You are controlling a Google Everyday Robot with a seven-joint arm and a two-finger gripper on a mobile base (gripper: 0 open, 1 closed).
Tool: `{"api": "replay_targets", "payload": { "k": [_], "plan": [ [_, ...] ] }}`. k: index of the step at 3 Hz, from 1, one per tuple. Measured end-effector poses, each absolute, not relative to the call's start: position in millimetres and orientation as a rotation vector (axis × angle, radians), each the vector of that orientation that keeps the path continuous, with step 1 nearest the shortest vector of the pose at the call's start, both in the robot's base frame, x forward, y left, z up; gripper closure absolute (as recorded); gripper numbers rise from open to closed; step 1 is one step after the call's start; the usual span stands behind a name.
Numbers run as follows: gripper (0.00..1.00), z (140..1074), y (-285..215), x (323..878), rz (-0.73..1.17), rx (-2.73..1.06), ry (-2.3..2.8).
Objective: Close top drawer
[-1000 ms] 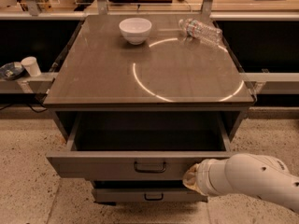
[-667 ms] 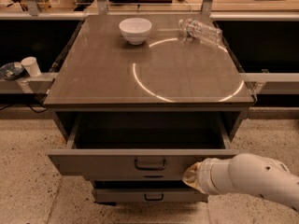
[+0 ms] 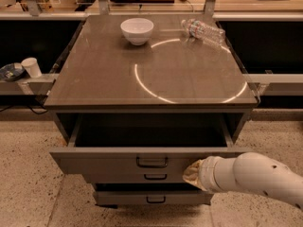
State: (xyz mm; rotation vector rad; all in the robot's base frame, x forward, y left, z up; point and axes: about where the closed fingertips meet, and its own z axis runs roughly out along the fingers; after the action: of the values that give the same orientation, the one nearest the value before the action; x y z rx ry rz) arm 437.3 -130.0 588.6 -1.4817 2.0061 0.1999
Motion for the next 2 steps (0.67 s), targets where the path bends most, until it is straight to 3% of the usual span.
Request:
{"api": "replay_targets", "payload": {
  "k": [1,2],
  "plan": [
    [0.11,588.8,-129.7,437.8,0.202,-1.479,2.005],
    [0.00,588.8,-129.7,437.8,0.202,-1.480,2.005]
  ]
}}
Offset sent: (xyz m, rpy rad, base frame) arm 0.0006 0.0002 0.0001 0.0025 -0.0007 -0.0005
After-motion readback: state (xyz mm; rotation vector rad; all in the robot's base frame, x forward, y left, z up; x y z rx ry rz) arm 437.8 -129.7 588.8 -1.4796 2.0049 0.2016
